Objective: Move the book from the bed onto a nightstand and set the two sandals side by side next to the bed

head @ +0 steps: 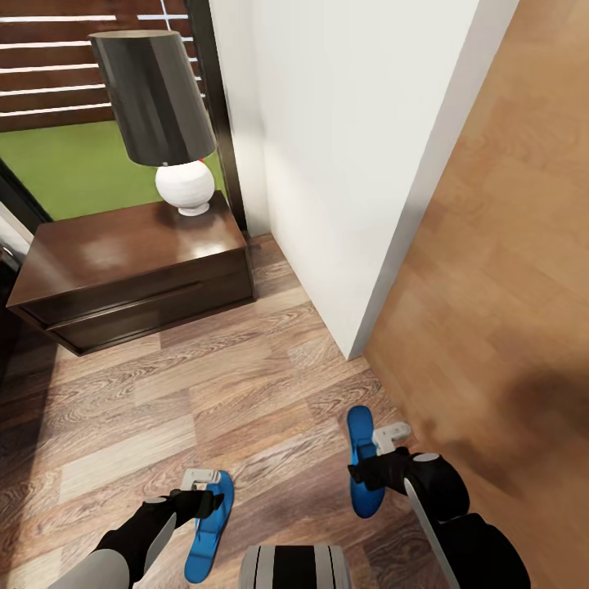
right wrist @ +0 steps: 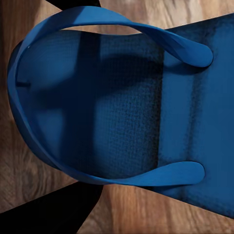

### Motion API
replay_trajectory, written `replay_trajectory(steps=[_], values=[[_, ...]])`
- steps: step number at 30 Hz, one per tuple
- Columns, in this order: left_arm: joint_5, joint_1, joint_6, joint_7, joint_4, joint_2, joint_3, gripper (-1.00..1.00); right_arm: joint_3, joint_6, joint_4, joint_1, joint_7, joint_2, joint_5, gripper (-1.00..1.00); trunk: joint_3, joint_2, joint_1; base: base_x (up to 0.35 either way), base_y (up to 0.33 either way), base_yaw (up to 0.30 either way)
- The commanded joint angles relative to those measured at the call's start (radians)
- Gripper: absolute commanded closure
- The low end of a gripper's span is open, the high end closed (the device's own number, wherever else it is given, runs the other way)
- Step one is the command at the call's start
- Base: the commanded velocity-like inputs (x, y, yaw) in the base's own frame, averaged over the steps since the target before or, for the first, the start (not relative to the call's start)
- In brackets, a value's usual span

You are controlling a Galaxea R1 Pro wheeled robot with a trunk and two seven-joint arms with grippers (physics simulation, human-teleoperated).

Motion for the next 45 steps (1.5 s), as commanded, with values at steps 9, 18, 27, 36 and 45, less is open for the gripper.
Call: replay_trajectory(steps=[9, 18, 27, 36, 45], values=[[-0.005, 0.0, 0.006, -0.005, -0.003, 0.002, 0.003, -1.0, 0.001, 0.004, -0.002, -0.001, 0.007, -0.002, 0.007, 1.0, -0.024, -0.002, 0.003, 0.0, 0.0, 0.0], [-0.005, -0.003, 0.005, -0.001, -0.022, 0.005, 0.002, -1.0, 0.006, 0.004, -0.002, -0.001, 0.007, -0.001, 0.005, 1.0, -0.035, -0.002, 0.004, 0.0, 0.0, 0.0], [-0.005, -0.004, 0.006, 0.001, -0.05, 0.007, 0.001, -1.0, 0.007, 0.004, -0.002, -0.001, 0.007, 0.0, 0.006, 1.0, -0.035, -0.002, 0.004, 0.0, 0.0, 0.0], [-0.005, -0.005, 0.006, 0.001, -0.057, 0.008, 0.001, -1.0, 0.008, 0.004, -0.002, -0.001, 0.007, 0.0, 0.007, 1.0, -0.055, -0.004, 0.006, 0.0, 0.0, 0.0], [-0.005, -0.009, 0.006, 0.001, -0.058, 0.008, 0.001, -1.0, 0.008, 0.004, -0.002, 0.002, 0.007, -0.001, 0.007, 1.0, -0.063, -0.004, 0.007, 0.0, 0.0, 0.0]])
